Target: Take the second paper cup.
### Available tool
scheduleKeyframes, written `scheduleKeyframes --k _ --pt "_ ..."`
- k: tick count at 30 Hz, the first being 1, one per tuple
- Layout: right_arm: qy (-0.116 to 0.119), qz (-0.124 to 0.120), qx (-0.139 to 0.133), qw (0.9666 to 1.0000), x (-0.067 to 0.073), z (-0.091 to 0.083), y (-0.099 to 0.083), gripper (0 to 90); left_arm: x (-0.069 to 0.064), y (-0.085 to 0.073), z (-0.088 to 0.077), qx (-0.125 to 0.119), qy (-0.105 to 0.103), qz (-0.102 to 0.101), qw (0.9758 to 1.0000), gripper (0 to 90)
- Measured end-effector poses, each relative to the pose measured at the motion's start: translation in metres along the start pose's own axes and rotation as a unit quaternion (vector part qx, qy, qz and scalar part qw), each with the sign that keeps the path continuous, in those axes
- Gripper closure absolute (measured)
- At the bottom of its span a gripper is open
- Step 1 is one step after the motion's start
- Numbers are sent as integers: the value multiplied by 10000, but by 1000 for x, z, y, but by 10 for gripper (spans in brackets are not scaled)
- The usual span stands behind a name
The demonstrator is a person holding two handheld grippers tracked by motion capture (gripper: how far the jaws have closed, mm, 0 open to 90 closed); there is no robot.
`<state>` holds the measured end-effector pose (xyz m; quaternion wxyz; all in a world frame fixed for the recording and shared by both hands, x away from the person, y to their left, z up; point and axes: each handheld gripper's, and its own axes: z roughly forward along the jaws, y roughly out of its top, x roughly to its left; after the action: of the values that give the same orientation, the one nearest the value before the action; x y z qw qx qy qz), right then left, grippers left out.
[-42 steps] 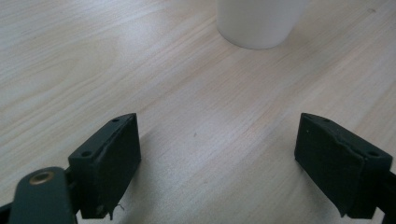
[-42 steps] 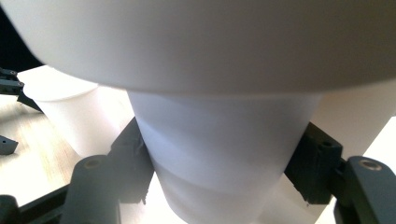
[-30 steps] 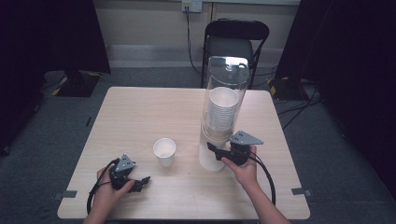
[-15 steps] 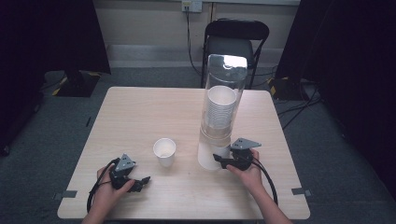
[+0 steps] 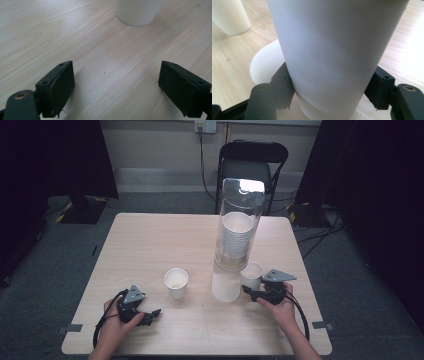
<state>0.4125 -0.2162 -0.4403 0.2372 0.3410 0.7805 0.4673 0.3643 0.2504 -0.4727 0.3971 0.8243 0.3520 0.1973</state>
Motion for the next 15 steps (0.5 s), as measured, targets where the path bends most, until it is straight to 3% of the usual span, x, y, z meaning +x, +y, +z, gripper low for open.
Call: scheduleKeyframes --k 4,7,15 --pt "-193 16 -16 9998 -6 0 0 333 0 0 0 3 3 3 10000 130" --pt "-372 226 -58 9990 -16 2 -1 332 0 0 0 0 5 -3 10000 130" --pt "-602 393 -7 9974 -30 8 -5 327 0 0 0 2 4 0 10000 130"
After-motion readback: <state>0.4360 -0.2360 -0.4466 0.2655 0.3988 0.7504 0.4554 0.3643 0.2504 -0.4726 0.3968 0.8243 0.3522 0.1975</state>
